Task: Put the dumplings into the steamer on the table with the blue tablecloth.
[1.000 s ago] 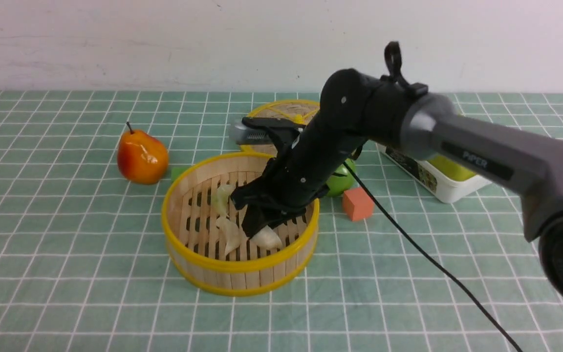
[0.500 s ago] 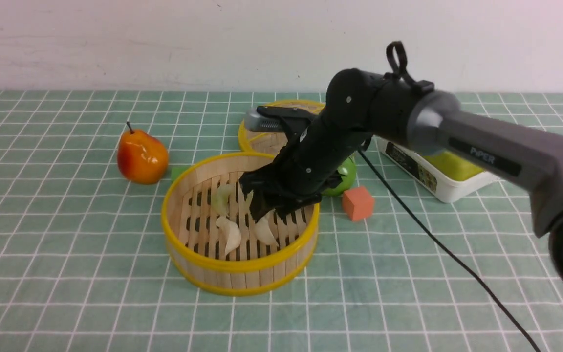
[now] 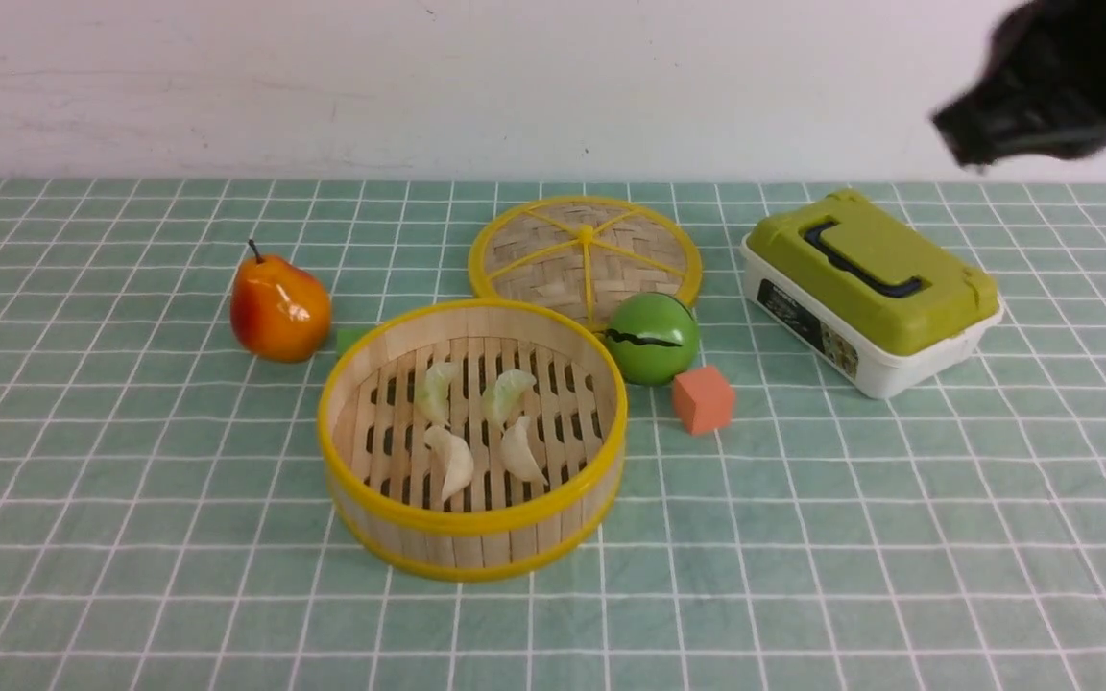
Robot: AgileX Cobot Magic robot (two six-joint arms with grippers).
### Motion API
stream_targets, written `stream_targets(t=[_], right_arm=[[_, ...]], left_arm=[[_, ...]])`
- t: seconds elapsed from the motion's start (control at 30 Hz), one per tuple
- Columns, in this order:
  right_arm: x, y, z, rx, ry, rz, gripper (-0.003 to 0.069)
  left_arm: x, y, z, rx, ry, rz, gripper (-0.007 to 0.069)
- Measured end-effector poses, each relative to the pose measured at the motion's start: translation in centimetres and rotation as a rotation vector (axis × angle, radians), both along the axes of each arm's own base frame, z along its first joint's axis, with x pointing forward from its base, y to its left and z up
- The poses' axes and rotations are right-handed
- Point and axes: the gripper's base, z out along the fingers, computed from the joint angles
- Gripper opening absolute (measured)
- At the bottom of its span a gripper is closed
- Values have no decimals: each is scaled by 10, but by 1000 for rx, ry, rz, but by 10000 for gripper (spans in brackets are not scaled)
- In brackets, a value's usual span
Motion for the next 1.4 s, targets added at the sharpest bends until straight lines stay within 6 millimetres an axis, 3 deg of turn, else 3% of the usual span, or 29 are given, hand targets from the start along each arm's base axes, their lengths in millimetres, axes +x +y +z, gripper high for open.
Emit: stream_targets(t=[0.17,0.23,0.27,0.3,0.37,0.47,0.63,0.9,1.13,1.4], right_arm=[[-68,-42,-36,117,-270,-64,-19],[-96,-55,-59,209,-428,-42,-19],[-115,-63,-81,246,-506,-19,-18],[-120,-63,-84,283,-549,-5,-17],[-143,-69,-112,415,-653,38,-15],[-162,-77,-146,559,-652,20,-13],[-182,-87,-170,636,-723,23,-10],[-191,-88,-171,624,-827,86,-5],[-182,-94,-192,543,-701,-35,-4],[-174,-97,-233,486,-554,-225,-2]], left_arm=[[0,0,0,0,0,0,48],[0,0,0,0,0,0,50],[0,0,0,0,0,0,50],[0,0,0,0,0,0,51],[0,0,0,0,0,0,55],[0,0,0,0,0,0,58],[0,0,0,0,0,0,66],[0,0,0,5,2,3,76],[0,0,0,5,1,3,83],[0,0,0,5,1,3,92]])
